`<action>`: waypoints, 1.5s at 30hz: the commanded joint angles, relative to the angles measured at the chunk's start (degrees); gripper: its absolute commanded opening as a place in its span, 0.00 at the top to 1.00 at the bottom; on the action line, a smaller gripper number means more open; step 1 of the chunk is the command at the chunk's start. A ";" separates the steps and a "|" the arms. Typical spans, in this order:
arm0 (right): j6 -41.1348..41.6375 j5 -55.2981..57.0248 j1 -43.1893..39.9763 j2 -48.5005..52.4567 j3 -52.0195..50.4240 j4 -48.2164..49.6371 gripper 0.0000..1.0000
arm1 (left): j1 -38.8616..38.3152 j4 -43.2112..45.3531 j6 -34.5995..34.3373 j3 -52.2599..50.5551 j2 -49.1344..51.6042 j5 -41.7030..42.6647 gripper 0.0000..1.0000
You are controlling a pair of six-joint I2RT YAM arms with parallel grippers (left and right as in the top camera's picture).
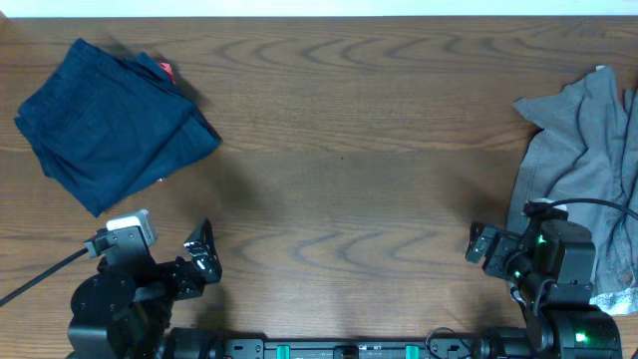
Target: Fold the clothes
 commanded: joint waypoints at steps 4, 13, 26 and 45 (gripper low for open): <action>0.57 0.59 -0.26 -0.13 -0.37 -0.46 0.01 | -0.26 -0.13 -0.31 -0.28 -0.31 -0.50 0.02; 0.55 0.59 -0.26 -0.24 -0.39 -0.63 0.01 | -0.26 -0.13 -0.31 -0.28 -0.31 -0.50 0.02; -8.66 0.74 1.75 -17.62 -7.72 5.90 0.01 | -0.26 -0.13 -0.31 -0.28 -0.31 -0.50 0.02; -18.58 0.35 6.91 -31.36 -35.87 51.19 0.01 | -0.26 -0.13 -0.31 -0.28 -0.31 -0.50 0.02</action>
